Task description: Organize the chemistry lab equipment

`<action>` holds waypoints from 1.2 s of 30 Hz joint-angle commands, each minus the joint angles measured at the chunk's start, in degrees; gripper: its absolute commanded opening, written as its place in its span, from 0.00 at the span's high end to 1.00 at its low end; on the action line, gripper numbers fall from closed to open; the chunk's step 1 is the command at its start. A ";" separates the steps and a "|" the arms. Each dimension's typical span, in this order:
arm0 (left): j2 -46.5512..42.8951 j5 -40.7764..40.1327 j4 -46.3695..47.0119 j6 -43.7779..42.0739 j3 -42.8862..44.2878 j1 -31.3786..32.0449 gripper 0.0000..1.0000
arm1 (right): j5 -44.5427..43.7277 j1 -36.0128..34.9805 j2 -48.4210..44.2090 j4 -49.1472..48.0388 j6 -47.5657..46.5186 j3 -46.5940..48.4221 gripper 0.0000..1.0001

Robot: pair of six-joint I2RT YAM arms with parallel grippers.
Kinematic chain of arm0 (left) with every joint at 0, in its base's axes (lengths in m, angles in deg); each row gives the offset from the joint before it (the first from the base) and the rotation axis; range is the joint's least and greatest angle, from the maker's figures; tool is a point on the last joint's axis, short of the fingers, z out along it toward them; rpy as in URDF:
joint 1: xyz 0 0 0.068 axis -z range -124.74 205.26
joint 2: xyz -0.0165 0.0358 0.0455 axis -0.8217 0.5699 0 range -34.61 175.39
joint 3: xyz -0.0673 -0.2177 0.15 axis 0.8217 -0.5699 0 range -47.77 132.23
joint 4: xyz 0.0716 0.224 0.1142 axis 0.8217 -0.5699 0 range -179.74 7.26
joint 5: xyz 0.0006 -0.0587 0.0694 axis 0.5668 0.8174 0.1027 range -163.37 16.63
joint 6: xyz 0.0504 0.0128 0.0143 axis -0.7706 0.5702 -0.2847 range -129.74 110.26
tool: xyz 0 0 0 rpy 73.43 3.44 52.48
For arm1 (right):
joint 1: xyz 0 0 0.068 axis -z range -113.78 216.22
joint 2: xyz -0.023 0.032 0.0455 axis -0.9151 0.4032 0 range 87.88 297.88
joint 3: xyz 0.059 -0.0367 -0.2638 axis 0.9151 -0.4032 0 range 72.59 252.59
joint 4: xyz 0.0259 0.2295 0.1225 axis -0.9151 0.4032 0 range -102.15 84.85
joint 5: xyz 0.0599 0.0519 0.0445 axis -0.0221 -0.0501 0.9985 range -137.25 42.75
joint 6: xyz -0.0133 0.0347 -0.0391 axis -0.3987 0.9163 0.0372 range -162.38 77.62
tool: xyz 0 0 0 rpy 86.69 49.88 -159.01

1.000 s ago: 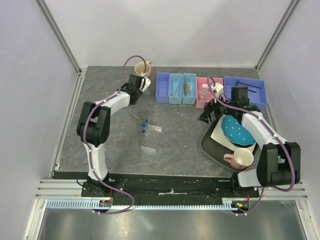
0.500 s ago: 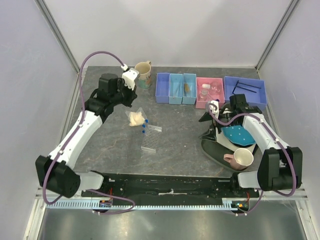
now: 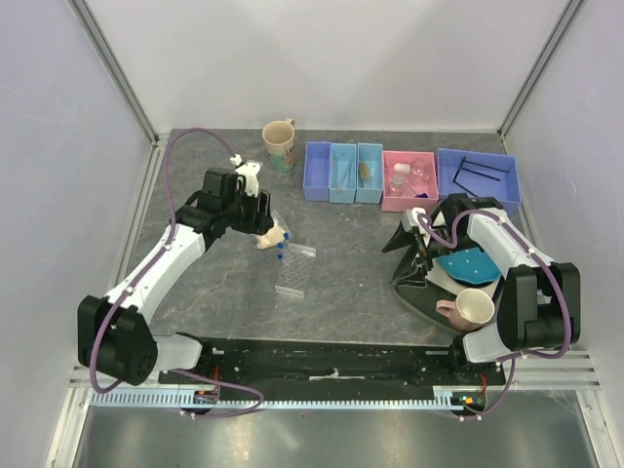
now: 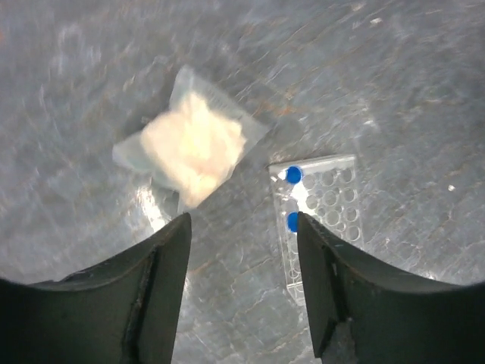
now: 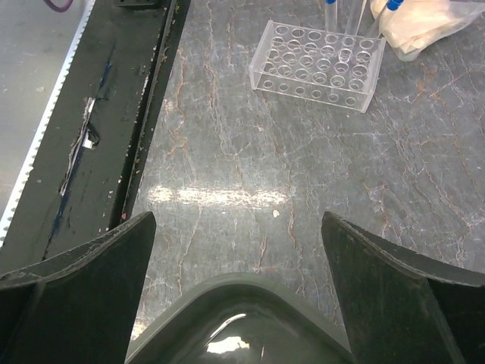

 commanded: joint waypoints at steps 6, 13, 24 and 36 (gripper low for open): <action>4.53 1.47 10.44 22.44 -7.40 -9.53 0.20 | -3.14 -0.31 -1.97 -22.55 39.04 2.12 0.02; 10.06 1.65 15.99 27.72 -10.39 -9.89 0.20 | -19.52 -0.84 -12.26 -58.19 70.00 -7.02 0.02; 22.54 2.88 18.10 28.26 -6.27 -10.24 0.81 | -17.76 -0.84 -11.91 -59.01 70.18 -7.81 0.02; 6.92 3.75 25.92 24.84 -13.56 -11.47 0.98 | -11.34 -1.02 -9.28 -52.25 64.12 -6.06 0.02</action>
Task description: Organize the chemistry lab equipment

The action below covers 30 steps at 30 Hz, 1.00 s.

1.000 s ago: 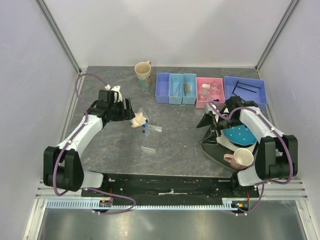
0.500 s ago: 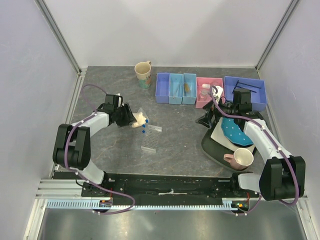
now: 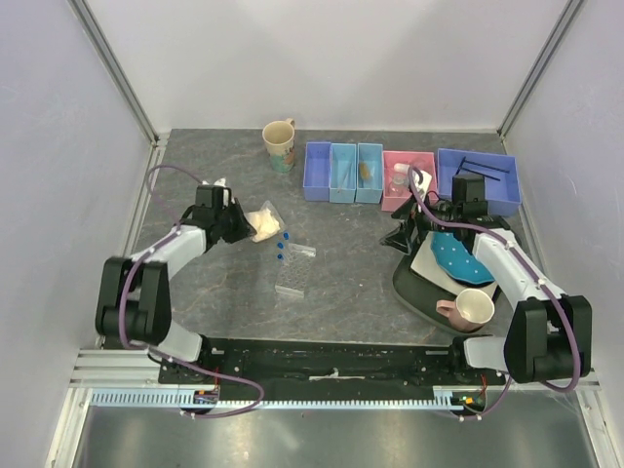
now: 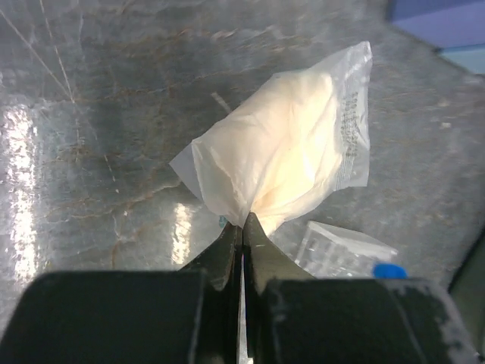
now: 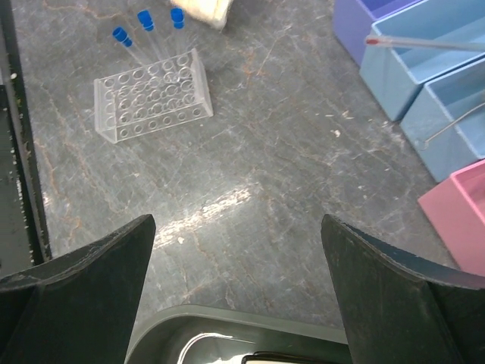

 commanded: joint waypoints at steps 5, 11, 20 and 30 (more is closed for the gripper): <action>-17.38 10.05 10.84 -3.66 -2.62 0.01 0.98 | 8.47 -0.63 2.22 1.84 0.30 1.66 0.02; -21.09 12.11 13.22 -3.22 -0.77 6.50 0.98 | 15.95 -1.07 1.88 -14.31 20.15 -2.63 0.02; -17.41 -3.70 11.72 -3.66 5.47 24.17 0.98 | 13.50 -2.20 1.87 -36.22 43.80 -6.78 0.02; -10.55 -7.50 12.16 -3.66 9.86 32.79 0.98 | 10.34 -5.63 3.72 -39.30 48.38 -7.13 0.02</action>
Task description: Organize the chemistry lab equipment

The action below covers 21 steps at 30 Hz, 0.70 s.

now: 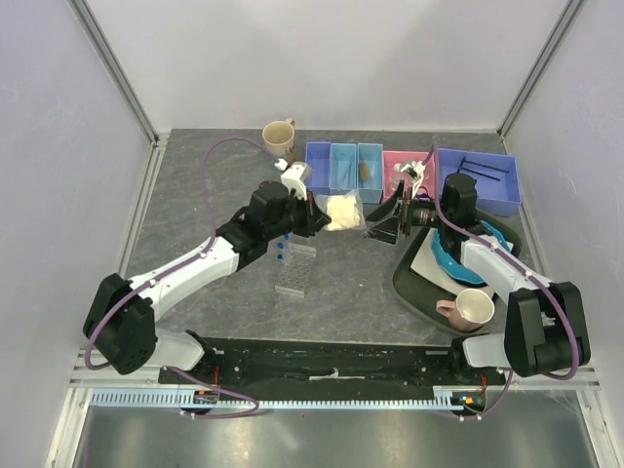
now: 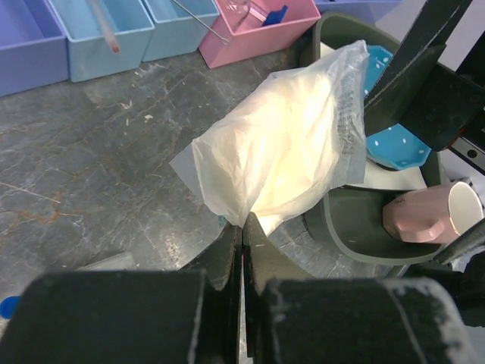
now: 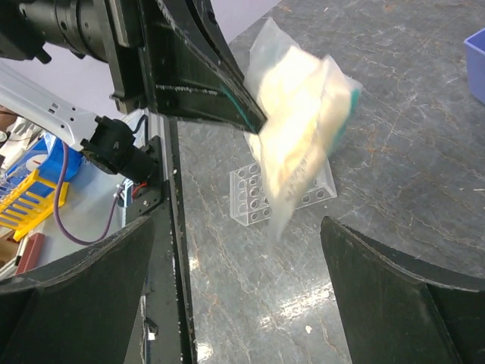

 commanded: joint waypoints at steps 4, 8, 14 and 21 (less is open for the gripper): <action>2.24 -3.86 3.21 -1.58 3.42 4.12 0.98 | -3.12 -0.98 2.02 -4.29 4.11 -0.64 0.02; 2.51 -3.50 4.26 -0.97 2.98 5.27 0.98 | -4.53 -1.07 2.46 -4.03 3.94 -0.81 0.02; 2.60 -2.80 5.23 -0.18 2.19 6.32 0.98 | -4.88 -1.07 2.90 -3.58 3.14 -0.73 0.15; 2.51 -1.84 5.76 -0.17 1.31 6.67 0.96 | -1.98 -1.07 4.66 -2.97 3.06 0.77 0.86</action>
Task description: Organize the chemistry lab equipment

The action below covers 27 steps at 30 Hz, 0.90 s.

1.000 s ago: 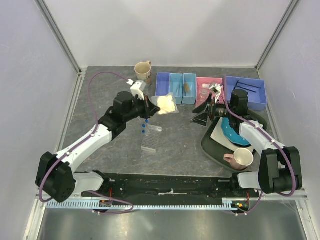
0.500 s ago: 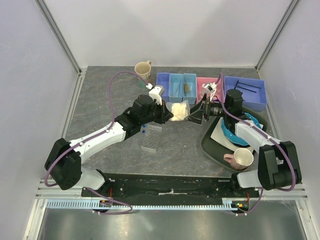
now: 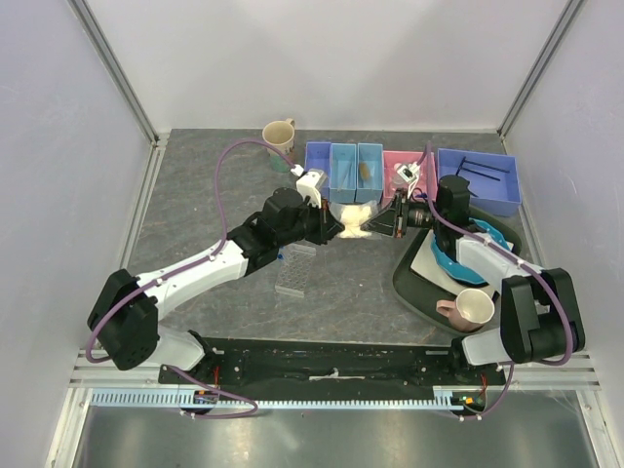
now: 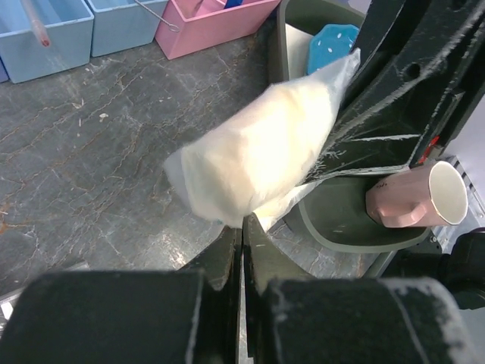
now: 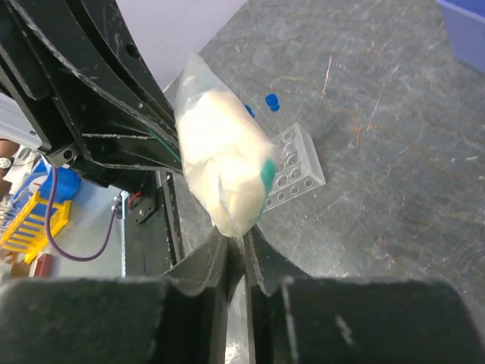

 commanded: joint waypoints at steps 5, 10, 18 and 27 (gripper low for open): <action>-6.92 -6.22 0.59 -4.40 -1.65 0.16 0.46 | 1.39 0.07 0.22 4.23 -5.65 2.76 0.96; -20.20 -21.36 -9.68 -10.10 -5.52 -3.60 0.01 | -3.44 0.07 -0.75 15.47 -17.24 5.83 0.97; -33.57 -18.36 -22.97 -23.48 -8.76 -17.24 0.00 | -18.81 -2.12 7.22 25.06 -21.67 21.17 0.94; -34.72 -21.17 -26.22 -26.03 -9.47 -17.33 0.05 | -37.79 -10.91 25.24 30.70 -14.22 43.69 0.91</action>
